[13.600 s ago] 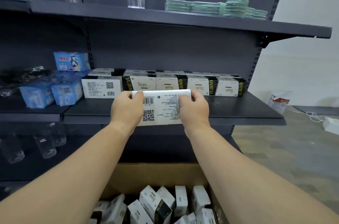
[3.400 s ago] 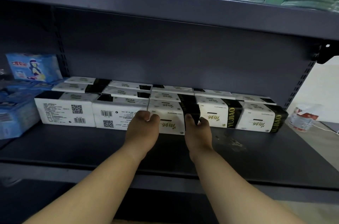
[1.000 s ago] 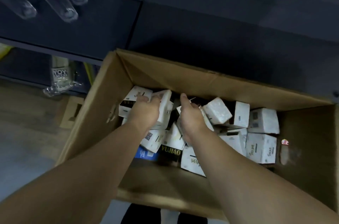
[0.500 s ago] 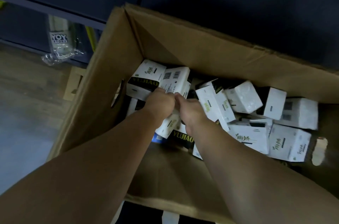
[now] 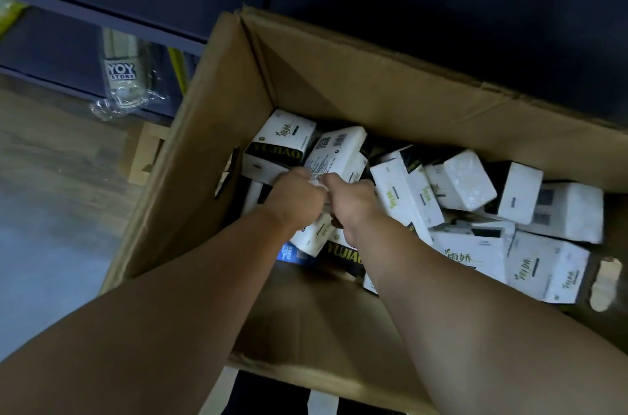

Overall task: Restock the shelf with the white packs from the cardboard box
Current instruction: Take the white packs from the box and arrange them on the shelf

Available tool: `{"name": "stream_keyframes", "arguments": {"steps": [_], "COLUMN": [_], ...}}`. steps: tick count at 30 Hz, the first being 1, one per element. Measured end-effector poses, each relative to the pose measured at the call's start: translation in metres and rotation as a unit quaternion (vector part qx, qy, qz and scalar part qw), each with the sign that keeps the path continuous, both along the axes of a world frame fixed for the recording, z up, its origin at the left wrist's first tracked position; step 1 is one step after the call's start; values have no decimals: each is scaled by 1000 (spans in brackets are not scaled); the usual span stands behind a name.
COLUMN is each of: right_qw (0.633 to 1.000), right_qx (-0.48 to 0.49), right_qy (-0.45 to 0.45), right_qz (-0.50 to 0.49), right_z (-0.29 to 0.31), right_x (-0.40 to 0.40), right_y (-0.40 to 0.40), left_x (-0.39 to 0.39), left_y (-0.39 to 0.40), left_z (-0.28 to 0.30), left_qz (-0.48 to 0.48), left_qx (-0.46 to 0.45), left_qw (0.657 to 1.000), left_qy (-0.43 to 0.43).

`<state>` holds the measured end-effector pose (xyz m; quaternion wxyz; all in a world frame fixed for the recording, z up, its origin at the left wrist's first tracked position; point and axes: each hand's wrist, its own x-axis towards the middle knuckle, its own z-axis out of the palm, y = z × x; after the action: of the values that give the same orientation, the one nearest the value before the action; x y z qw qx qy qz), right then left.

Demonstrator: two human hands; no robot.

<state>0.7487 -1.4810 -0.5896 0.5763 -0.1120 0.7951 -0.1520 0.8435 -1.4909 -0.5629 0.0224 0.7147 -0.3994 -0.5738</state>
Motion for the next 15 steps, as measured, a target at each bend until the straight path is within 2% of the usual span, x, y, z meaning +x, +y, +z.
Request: {"name": "stream_keyframes", "arguments": {"steps": [1, 4, 7, 10, 12, 15], "right_qw": [1000, 998, 997, 996, 995, 995], "right_qx": [-1, -11, -13, -23, -33, -72], "right_qy": [-6, -54, -74, -80, -89, -70], "right_qz": [-6, -31, -24, -16, -9, 0], "right_z": [3, 15, 25, 37, 44, 55], "right_x": [-1, -7, -16, -26, -33, -43], "right_y": [0, -2, -1, 4, 9, 17], "left_x": [1, 1, -3, -6, -10, -19], "left_y": [4, 18, 28, 35, 38, 37], "left_z": [0, 2, 9, 15, 22, 44], "left_qz": [-33, -179, -215, -272, -279, -196], "left_qx": [-13, -75, -158, -204, -238, -241], "left_qw": [999, 978, 956, 929, 915, 938], "left_qy": [3, -78, -125, -150, -166, -153]}}
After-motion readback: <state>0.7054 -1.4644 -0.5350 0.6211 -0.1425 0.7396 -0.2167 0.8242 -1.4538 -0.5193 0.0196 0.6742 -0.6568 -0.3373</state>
